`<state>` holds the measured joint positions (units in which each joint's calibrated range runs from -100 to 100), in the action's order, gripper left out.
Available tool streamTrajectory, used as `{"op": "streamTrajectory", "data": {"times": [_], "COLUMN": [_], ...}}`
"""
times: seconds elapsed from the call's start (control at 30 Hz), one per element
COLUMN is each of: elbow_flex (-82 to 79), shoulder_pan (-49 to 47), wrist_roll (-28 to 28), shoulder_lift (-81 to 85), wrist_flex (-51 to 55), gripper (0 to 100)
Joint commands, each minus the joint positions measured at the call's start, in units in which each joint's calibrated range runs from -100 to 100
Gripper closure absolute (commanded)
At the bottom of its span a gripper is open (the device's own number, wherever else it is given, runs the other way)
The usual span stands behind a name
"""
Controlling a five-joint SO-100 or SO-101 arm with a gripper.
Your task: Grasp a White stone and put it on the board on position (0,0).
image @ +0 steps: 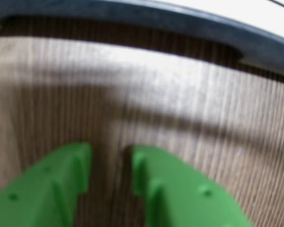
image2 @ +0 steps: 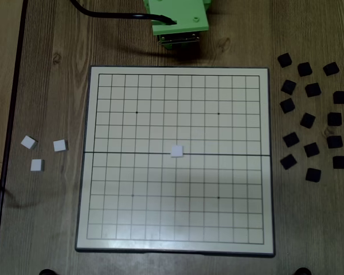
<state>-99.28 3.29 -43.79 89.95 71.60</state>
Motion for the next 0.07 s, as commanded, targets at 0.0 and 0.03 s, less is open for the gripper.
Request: {"op": "streamTrajectory", "data": {"times": [0.0,0.03], "elbow_flex": [-0.62,-0.62], "shoulder_pan": [-0.06,-0.06], "wrist_roll": [0.05,0.05], "shoulder_lift": [-0.72,-0.72], "wrist_flex": [3.85,3.85], "gripper": [93,93]}}
